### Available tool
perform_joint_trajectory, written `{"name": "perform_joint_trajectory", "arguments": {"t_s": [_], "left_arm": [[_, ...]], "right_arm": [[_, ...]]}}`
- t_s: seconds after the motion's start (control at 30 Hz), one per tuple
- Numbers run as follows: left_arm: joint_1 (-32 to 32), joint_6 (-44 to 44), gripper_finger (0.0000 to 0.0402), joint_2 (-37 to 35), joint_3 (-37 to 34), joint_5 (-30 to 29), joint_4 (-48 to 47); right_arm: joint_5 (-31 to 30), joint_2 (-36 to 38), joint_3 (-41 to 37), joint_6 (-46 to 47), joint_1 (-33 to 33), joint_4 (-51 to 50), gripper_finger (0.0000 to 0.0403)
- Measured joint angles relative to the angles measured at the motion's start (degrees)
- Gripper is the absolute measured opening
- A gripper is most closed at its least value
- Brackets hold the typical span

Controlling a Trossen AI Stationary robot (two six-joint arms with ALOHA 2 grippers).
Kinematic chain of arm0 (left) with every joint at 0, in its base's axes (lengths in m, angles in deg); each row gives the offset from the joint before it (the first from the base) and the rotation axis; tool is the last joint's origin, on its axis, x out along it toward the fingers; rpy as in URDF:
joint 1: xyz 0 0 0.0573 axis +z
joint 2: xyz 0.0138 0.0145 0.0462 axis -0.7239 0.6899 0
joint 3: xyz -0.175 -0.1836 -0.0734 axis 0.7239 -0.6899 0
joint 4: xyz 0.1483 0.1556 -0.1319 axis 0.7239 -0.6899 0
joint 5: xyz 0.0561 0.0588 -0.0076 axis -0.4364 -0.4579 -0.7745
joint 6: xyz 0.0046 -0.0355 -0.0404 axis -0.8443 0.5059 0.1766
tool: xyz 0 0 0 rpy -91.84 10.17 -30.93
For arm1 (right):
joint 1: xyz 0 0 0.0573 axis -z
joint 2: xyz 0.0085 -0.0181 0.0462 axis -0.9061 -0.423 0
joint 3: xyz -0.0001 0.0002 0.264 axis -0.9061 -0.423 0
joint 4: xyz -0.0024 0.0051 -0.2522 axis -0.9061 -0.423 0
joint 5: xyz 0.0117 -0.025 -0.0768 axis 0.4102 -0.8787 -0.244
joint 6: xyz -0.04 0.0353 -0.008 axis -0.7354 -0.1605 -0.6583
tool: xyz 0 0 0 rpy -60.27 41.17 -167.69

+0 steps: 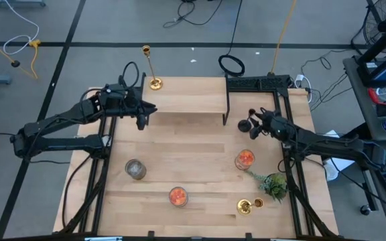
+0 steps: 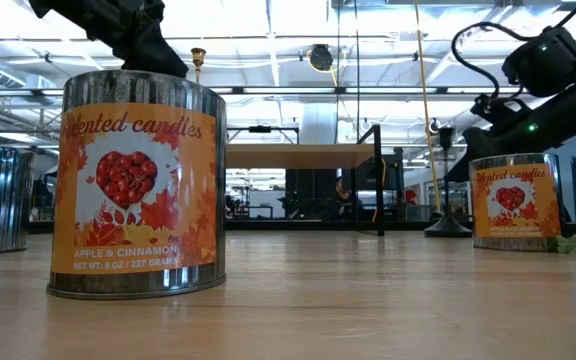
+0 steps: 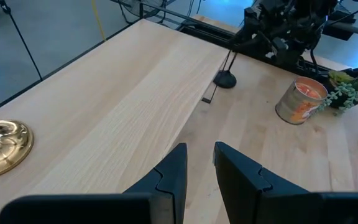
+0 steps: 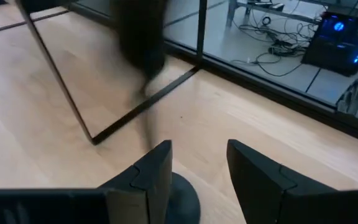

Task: Pick & Place candle stick holders
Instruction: Put the black candleholder on the shelf

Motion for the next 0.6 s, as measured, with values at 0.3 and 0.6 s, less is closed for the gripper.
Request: {"name": "perform_joint_trajectory", "arguments": {"t_s": [0.3,0.6], "left_arm": [[0.0,0.0,0.0085,0.0,0.0,-0.1,0.0],[0.0,0.0,0.0085,0.0,0.0,0.0,0.0]], "right_arm": [[8.4,-5.6,0.0,-1.7,2.0,5.6,0.0153],[8.6,-10.5,0.0,-2.3,4.0,5.6,0.0153]]}}
